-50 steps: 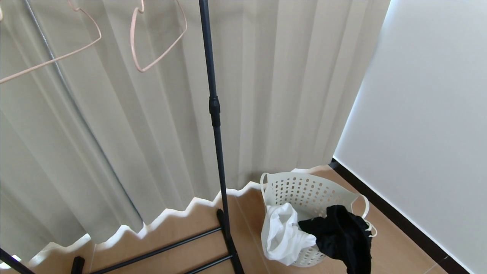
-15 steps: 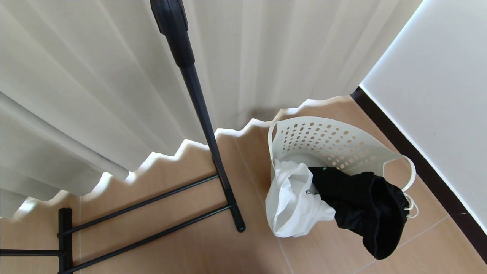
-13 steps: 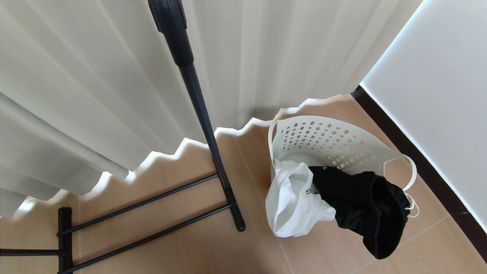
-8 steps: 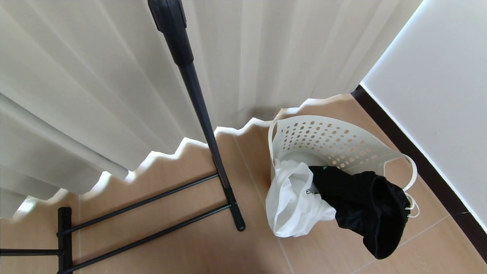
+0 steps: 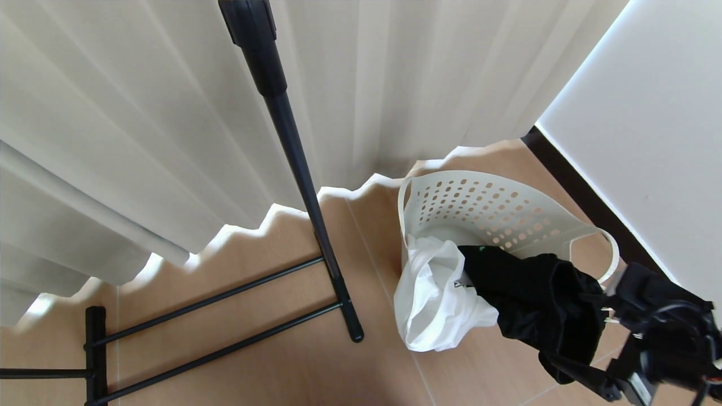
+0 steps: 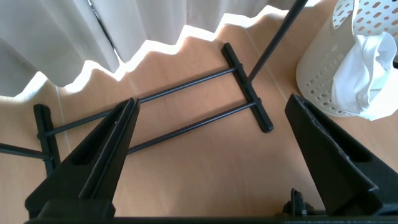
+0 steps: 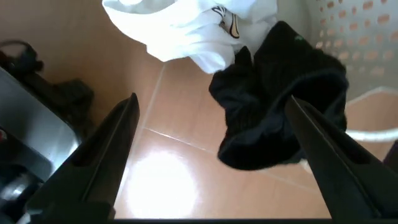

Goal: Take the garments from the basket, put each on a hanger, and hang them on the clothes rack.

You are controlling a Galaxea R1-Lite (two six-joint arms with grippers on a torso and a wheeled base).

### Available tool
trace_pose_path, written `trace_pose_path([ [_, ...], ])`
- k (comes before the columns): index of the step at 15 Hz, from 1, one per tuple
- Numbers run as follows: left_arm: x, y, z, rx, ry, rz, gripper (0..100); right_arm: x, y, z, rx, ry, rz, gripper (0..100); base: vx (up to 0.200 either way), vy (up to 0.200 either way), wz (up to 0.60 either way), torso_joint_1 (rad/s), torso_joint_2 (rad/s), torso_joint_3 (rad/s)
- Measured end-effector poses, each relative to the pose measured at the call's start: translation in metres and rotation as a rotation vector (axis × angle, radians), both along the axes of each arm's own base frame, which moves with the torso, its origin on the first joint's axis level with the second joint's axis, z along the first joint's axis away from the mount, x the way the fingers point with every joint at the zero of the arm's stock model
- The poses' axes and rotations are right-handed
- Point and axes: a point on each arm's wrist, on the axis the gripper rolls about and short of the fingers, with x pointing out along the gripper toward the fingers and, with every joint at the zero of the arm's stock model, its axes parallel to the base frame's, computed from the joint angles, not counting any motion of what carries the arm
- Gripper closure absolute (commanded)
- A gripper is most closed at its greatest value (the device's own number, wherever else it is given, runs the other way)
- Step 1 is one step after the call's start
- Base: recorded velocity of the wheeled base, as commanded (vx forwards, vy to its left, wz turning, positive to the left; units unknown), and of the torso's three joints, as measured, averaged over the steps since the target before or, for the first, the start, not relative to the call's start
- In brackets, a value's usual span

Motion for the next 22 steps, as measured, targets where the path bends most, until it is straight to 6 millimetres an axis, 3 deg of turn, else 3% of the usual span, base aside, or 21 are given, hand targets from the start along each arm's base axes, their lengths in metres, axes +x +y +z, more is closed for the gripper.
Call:
trace_pose_path([
  [5,0.000,0.000,0.000,0.000,0.000,0.000,0,0.082,0.045,-0.004,-0.207,-0.035,0.051,0,0.000,0.000,0.00,0.000,0.00,0.000],
  [11,0.000,0.000,0.000,0.000,0.000,0.000,0,0.169,0.085,-0.030,-0.229,-0.115,0.006,0,0.000,0.000,0.00,0.000,0.00,0.000],
  [14,0.000,0.000,0.000,0.000,0.000,0.000,0,0.195,0.095,-0.043,-0.230,-0.121,-0.002,0,0.000,0.000,0.00,0.000,0.00,0.000],
  [22,0.000,0.000,0.000,0.000,0.000,0.000,0,0.234,0.106,-0.067,-0.225,-0.151,-0.034,0,0.000,0.000,0.00,0.000,0.00,0.000],
])
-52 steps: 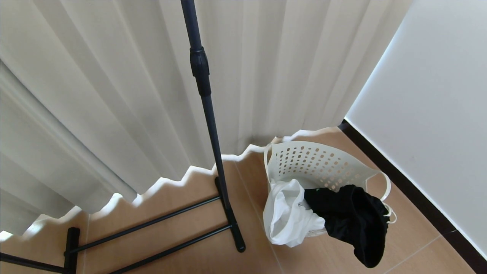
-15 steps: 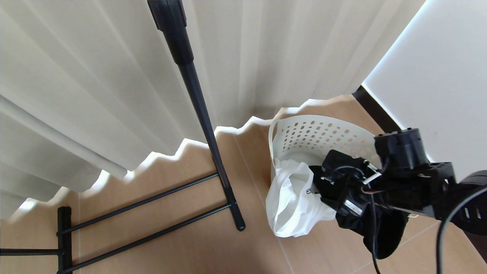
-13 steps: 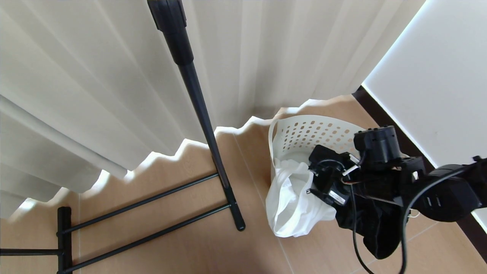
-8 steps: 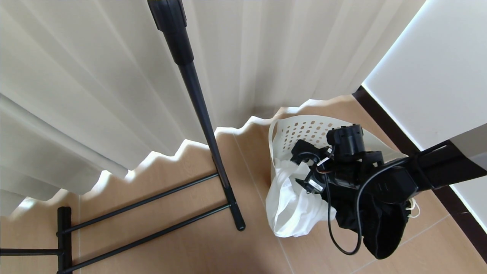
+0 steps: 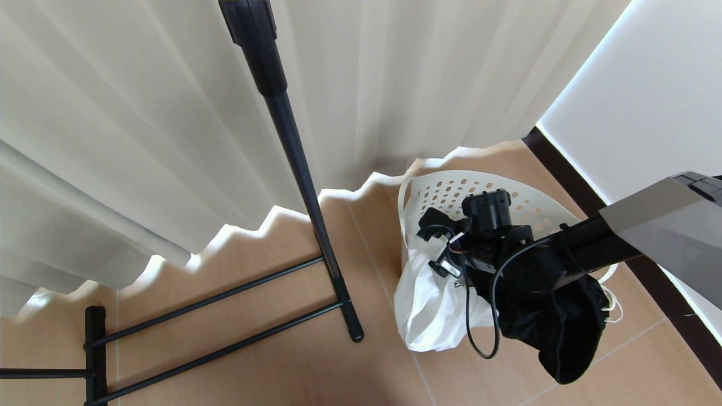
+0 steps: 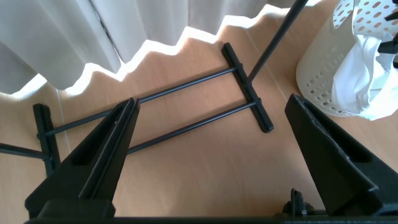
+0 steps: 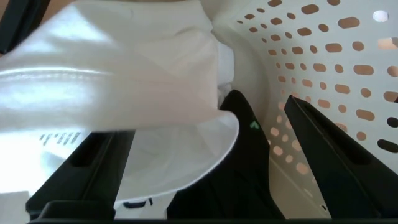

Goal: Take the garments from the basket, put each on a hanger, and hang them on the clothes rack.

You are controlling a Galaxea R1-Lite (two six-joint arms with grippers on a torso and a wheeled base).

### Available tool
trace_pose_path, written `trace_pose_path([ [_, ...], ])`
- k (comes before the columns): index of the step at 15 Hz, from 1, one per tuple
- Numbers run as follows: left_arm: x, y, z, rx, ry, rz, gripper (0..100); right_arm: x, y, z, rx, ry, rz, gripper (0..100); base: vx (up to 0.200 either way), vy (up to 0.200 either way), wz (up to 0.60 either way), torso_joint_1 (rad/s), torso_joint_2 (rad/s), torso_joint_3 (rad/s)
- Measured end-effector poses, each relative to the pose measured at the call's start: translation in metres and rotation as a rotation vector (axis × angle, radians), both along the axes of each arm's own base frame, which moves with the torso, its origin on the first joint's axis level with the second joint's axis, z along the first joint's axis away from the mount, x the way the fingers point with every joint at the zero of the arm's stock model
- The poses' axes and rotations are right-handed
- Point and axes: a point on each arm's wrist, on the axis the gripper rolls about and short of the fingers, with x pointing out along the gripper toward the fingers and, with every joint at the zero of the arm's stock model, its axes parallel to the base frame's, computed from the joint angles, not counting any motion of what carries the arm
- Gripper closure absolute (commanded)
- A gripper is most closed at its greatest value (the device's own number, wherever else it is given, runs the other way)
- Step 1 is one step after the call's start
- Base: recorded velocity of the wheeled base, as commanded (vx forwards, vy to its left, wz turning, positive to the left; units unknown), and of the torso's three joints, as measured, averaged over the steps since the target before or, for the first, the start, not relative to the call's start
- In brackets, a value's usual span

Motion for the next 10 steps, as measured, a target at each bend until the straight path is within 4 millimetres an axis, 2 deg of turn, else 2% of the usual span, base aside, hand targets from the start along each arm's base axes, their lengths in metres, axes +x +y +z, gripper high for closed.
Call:
trace_pose_path([
  [3,0.000,0.000,0.000,0.000,0.000,0.000,0,0.008,0.002,-0.004,0.019,-0.030,-0.004,0,0.000,0.000,0.00,0.000,0.00,0.000],
  [4,0.000,0.000,0.000,0.000,0.000,0.000,0,0.010,0.003,-0.005,0.027,-0.049,-0.005,100,0.000,0.000,0.00,0.000,0.00,0.000],
  [10,0.000,0.000,0.000,0.000,0.000,-0.001,0,0.009,0.002,-0.014,0.044,-0.033,-0.003,100,0.000,0.000,0.00,0.000,0.00,0.000],
])
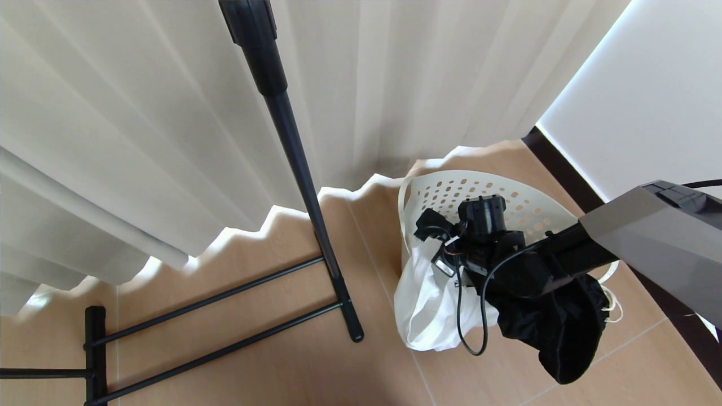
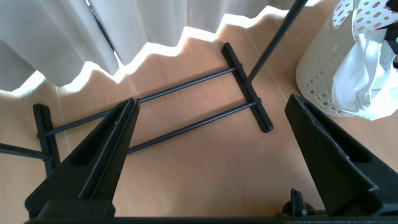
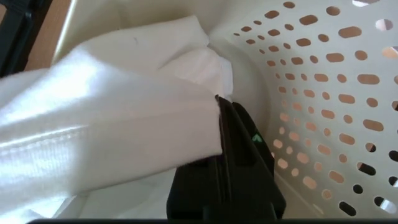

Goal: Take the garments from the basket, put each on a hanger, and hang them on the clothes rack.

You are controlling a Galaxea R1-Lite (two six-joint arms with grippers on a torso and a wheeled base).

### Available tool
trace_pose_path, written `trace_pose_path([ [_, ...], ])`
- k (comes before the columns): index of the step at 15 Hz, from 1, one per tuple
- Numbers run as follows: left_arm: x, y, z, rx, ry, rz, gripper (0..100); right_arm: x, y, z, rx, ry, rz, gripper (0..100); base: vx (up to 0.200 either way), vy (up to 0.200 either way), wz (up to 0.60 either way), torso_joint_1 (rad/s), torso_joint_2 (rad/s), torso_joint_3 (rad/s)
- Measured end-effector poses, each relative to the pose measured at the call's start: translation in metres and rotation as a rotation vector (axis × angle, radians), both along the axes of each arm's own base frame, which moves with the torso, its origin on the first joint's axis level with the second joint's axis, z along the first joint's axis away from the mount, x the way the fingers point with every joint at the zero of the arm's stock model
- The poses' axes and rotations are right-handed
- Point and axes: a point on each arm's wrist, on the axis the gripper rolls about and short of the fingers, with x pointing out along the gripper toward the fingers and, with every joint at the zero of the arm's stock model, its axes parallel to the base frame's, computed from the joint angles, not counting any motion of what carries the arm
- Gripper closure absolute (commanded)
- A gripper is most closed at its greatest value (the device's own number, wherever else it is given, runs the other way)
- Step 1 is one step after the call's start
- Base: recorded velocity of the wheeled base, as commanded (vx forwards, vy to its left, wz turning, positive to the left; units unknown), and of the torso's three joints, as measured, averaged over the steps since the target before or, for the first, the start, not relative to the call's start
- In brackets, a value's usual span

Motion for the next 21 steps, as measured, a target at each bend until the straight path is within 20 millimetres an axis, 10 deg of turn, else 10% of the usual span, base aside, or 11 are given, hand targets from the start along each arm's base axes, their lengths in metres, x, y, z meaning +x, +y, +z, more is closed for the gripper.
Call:
trace_pose_path([
  [5,0.000,0.000,0.000,0.000,0.000,0.000,0,-0.039,-0.015,0.012,0.069,-0.065,-0.017,100,0.000,0.000,0.00,0.000,0.00,0.000],
  [17,0.000,0.000,0.000,0.004,0.002,-0.001,0,-0.272,-0.074,0.156,0.747,-0.128,0.124,100,0.000,0.000,0.00,0.000,0.00,0.000],
  [21,0.000,0.000,0.000,0.004,0.002,-0.003,0,-0.292,-0.089,0.164,0.806,-0.134,0.176,100,0.000,0.000,0.00,0.000,0.00,0.000],
])
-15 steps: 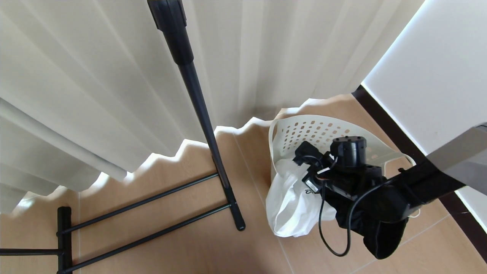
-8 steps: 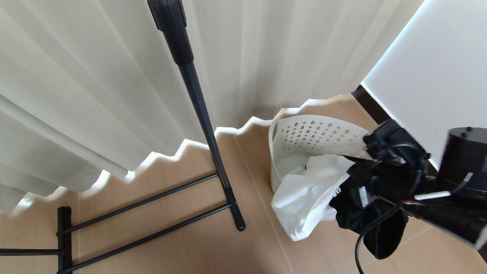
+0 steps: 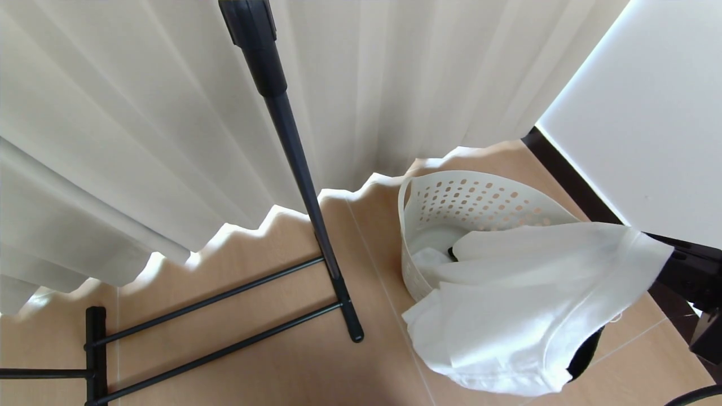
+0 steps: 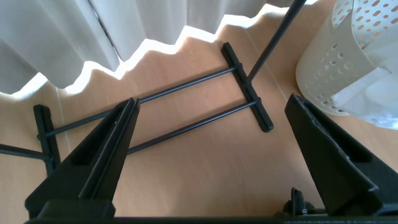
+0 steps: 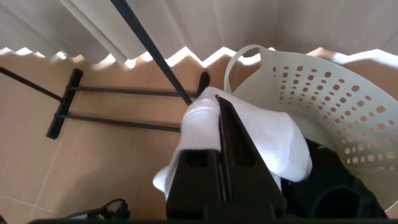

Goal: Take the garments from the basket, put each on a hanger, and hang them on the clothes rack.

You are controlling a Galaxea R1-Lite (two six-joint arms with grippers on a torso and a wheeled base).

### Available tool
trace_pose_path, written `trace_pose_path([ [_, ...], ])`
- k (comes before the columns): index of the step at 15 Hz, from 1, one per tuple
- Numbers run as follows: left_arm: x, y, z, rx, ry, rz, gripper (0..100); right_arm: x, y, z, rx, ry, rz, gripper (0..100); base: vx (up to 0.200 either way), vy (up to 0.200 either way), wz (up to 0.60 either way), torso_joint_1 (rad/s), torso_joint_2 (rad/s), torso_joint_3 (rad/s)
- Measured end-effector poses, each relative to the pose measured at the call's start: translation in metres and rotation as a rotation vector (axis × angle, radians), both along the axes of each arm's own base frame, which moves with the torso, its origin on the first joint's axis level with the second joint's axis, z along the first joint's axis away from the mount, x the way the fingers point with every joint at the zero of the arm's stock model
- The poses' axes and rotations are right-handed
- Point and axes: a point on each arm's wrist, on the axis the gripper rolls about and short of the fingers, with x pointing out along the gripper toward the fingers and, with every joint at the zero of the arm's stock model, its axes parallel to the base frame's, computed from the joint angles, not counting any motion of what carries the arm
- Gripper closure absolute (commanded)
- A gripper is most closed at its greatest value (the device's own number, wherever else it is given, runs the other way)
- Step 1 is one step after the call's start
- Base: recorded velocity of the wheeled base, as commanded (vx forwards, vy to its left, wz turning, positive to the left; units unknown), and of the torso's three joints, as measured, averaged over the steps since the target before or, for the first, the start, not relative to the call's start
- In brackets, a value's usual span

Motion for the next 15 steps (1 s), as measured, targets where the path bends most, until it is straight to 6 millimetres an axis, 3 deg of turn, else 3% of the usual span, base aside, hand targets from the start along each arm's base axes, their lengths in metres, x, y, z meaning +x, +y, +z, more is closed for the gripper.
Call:
trace_pose_path([
  [4,0.0000,0.0000,-0.0002,0.000,0.001,-0.001,0,-0.0042,-0.0036,-0.0012,0.001,-0.009,-0.006,100,0.000,0.000,0.00,0.001,0.00,0.059],
  [15,0.0000,0.0000,-0.0002,-0.001,0.002,-0.001,0,-0.0028,-0.0025,-0.0063,-0.011,0.010,-0.004,100,0.000,0.000,0.00,0.000,0.00,0.196],
])
